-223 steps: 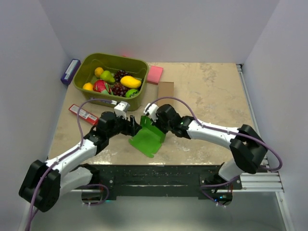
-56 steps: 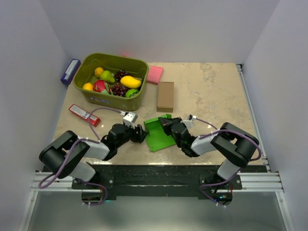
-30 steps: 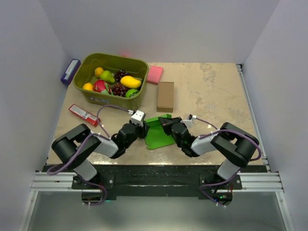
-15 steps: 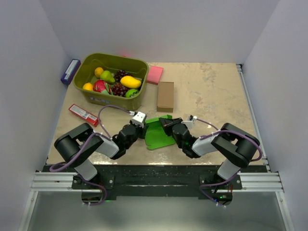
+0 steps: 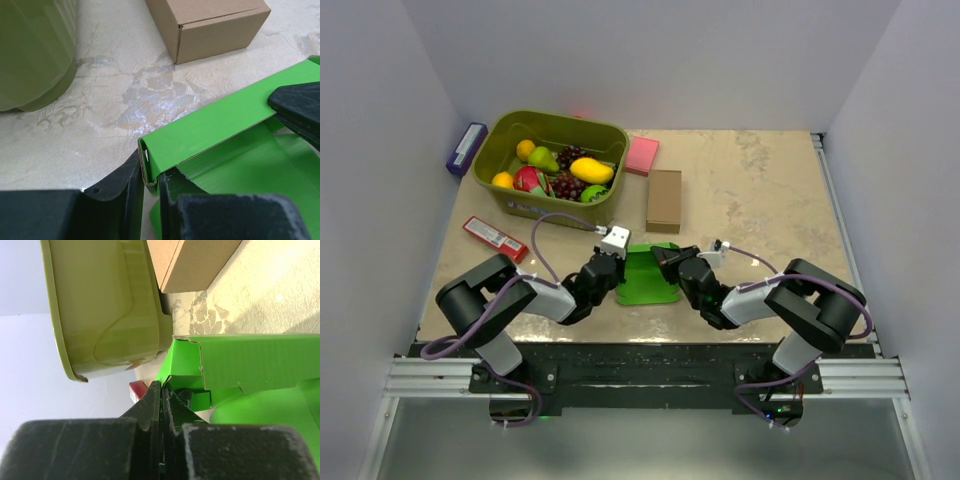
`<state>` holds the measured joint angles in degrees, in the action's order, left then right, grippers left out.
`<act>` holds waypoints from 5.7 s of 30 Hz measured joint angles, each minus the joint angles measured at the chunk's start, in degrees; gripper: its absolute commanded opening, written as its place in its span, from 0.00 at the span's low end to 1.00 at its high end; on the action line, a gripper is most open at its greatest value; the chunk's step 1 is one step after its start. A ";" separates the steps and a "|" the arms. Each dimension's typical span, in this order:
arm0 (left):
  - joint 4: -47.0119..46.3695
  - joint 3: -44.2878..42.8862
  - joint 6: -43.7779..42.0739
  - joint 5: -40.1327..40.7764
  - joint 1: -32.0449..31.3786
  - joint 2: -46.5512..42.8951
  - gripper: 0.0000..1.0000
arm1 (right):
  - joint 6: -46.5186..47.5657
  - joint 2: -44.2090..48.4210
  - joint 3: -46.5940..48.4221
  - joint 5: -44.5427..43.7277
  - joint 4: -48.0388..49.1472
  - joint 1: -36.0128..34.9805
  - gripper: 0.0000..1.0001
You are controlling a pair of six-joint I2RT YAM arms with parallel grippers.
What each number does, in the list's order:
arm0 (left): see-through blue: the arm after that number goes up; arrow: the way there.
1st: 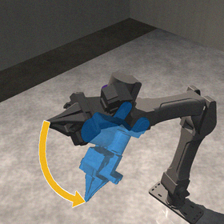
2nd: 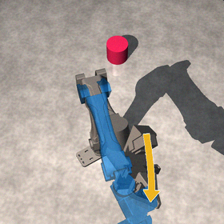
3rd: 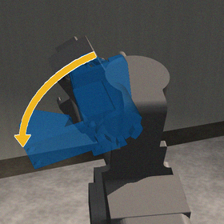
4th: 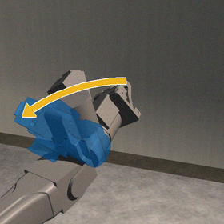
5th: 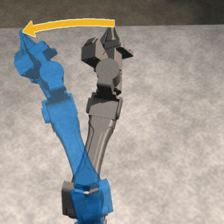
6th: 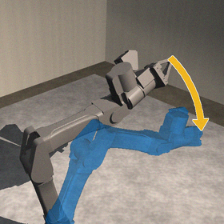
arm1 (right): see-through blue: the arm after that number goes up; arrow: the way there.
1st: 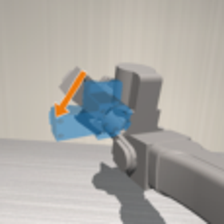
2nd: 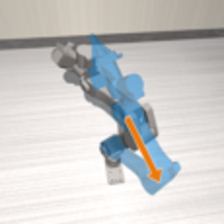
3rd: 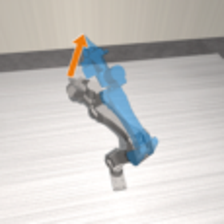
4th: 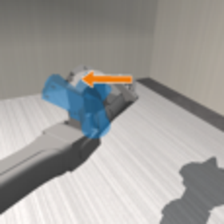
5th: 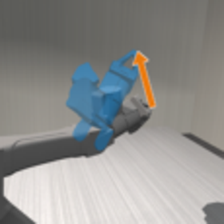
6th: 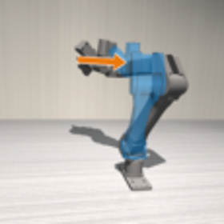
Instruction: Fold the paper box
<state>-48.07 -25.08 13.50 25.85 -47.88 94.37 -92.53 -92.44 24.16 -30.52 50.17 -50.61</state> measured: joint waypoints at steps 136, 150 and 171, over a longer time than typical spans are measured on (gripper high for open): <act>12.26 -11.47 -4.02 10.73 -0.66 5.86 0.46 | 11.87 12.20 -0.48 -4.70 -17.29 -0.87 0.18; 29.11 -8.50 -0.81 -3.52 -1.01 -7.54 0.75 | 37.16 35.12 4.26 2.93 -33.48 10.49 0.55; 42.56 -27.45 -10.69 -15.43 2.73 -4.31 0.77 | 62.38 16.76 11.19 28.59 -37.86 24.33 0.62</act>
<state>-5.52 -52.53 2.81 10.41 -45.15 90.06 -30.15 -75.68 35.35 -1.93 12.32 -26.28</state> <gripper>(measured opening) 0.768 0.616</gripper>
